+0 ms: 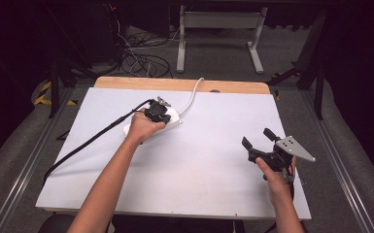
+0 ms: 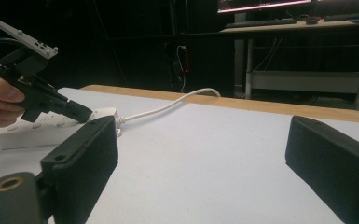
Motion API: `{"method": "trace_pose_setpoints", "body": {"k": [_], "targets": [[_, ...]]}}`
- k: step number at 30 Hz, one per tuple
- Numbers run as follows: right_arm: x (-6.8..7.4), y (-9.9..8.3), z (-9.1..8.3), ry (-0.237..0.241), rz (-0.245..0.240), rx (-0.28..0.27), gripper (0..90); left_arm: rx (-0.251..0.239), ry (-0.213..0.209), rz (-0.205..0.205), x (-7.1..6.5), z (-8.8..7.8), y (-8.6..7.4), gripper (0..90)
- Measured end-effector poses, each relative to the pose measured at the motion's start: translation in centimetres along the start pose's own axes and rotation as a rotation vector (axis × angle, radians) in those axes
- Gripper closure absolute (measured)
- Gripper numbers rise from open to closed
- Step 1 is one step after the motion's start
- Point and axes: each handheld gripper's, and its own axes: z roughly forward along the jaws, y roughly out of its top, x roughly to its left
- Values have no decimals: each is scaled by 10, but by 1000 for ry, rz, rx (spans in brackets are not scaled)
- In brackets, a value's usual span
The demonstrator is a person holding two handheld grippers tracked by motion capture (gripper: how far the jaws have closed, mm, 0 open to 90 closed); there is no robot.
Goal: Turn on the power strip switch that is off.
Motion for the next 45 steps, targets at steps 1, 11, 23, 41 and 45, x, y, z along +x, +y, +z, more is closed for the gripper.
{"method": "trace_pose_setpoints", "body": {"k": [1,11,23,41,45], "targets": [[0,0,0,0,0,0,101,1,-1,-1,0,0,0,900],[0,0,0,-2,5,0,100,-18,-14,-36,4,-1,0,900],[-2,1,-3,0,19,-16,102,-415,-5,-151,17,-59,-14,900],[1,2,3,22,4,-10,106,-803,322,-328,36,-194,-162,889],[1,3,5,26,0,-19,110,-838,384,-333,35,-203,-165,878]]}}
